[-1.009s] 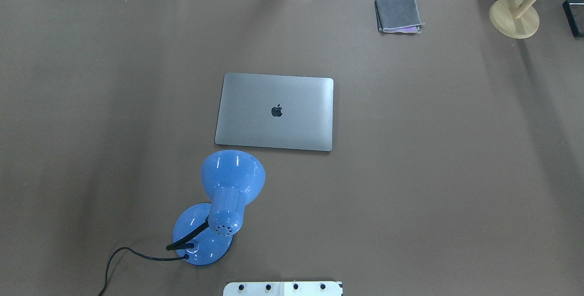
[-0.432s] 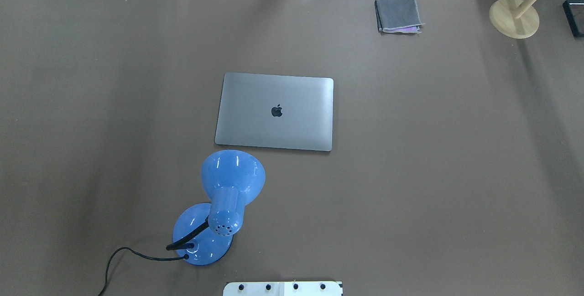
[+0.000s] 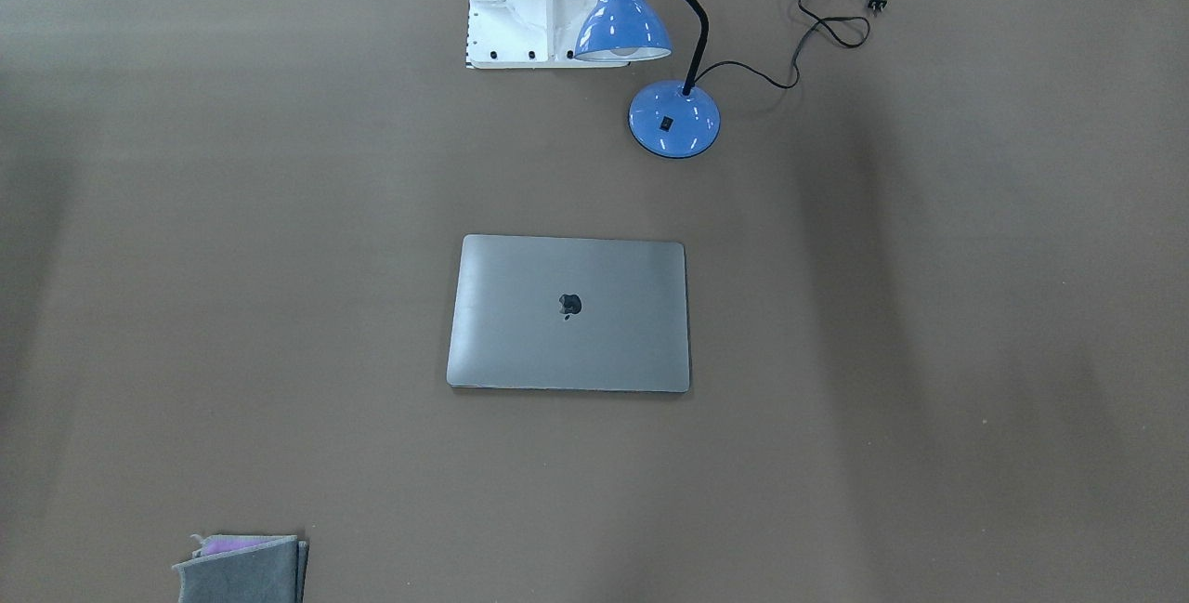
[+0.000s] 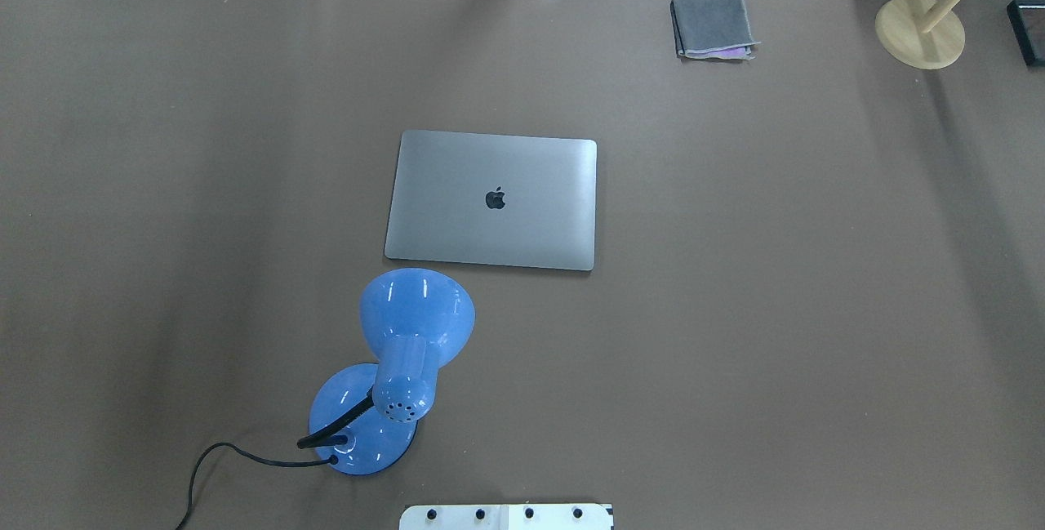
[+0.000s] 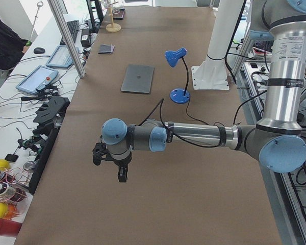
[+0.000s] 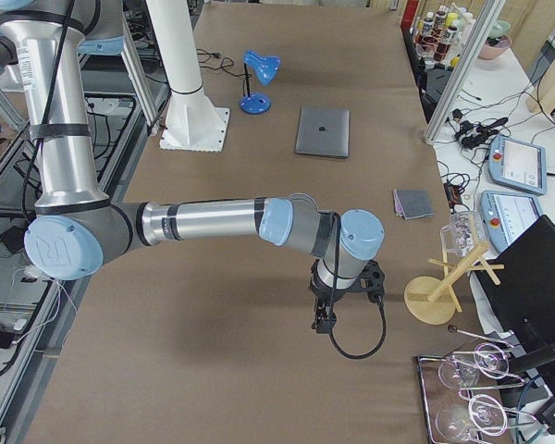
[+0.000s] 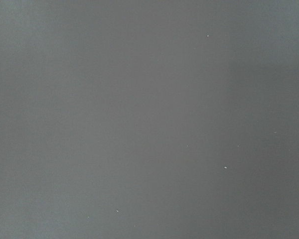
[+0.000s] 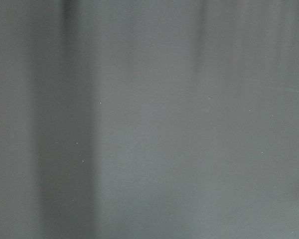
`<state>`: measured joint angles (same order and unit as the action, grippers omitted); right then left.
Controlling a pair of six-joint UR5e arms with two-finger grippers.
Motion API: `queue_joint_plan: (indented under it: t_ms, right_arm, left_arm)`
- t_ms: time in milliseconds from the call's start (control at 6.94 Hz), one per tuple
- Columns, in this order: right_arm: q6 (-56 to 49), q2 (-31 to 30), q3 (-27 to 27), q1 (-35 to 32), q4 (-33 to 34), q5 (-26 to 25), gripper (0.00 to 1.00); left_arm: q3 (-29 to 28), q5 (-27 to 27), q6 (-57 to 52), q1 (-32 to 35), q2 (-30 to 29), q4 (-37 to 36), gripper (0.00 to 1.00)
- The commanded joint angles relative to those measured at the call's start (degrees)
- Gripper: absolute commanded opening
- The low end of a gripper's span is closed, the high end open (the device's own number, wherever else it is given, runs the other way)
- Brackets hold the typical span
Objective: Close laptop
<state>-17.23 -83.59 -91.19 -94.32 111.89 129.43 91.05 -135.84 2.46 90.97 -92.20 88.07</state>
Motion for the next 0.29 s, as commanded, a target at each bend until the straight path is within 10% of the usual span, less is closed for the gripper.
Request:
queue_joint_plan:
  t_ms: [0,144]
  right_arm:
    - [0.0,0.1,0.0,-0.3,0.0,0.1,1.0]
    - [0.0,-0.1,0.0,-0.3,0.0,0.3,1.0]
  left_arm:
    - [0.1,0.0,-0.1,0.0,-0.1,0.0,0.98]
    - [0.1,0.1,0.0,0.0,0.0,0.1,0.98]
